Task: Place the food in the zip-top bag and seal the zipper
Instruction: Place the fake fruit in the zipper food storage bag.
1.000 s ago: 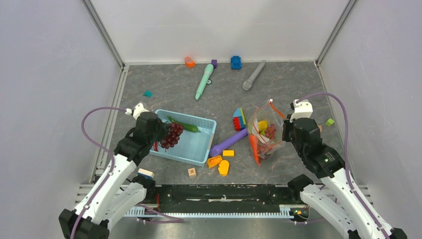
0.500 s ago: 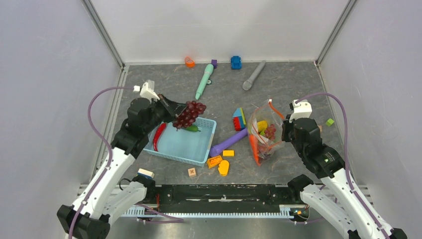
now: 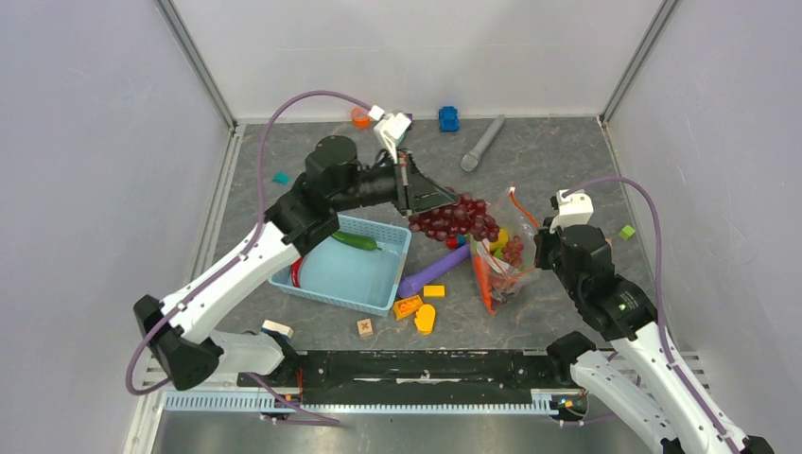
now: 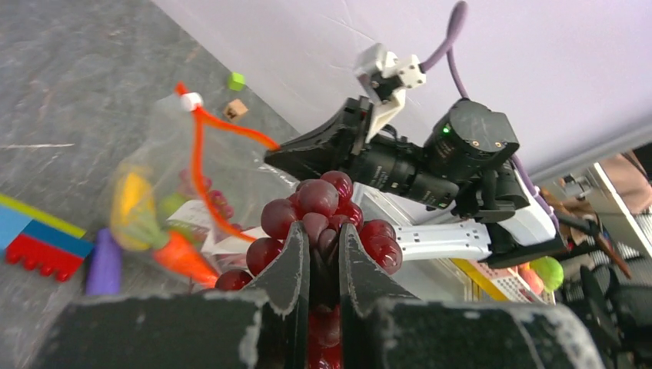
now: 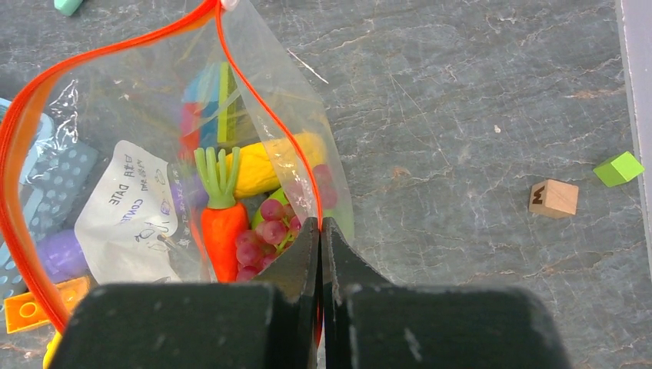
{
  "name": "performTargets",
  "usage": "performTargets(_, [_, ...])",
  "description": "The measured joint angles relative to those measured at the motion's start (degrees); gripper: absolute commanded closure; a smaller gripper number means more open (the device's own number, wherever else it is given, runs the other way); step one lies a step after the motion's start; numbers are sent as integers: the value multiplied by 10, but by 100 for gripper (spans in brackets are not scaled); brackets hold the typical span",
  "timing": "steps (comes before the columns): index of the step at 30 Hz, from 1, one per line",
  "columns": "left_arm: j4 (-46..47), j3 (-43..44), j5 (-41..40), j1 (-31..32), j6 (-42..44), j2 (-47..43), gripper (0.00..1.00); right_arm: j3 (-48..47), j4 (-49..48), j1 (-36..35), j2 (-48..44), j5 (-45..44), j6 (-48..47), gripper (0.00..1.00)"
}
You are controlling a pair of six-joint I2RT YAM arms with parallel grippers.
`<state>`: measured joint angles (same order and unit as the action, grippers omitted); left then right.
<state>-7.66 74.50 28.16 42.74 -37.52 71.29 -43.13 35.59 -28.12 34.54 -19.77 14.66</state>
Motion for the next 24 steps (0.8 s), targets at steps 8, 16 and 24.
performTargets(8, [-74, 114, 4, 74, 71, 110, 98, 0, 0, 0, -8, 4, 0, 100])
performTargets(16, [-183, 198, -87, 134, 135, 193, 98, 0, 0, 0, -9, 23, -6, 100])
performTargets(24, [-237, 315, -147, 170, 185, 289, 98, 3, -19, 0, -20, 75, -21, 100])
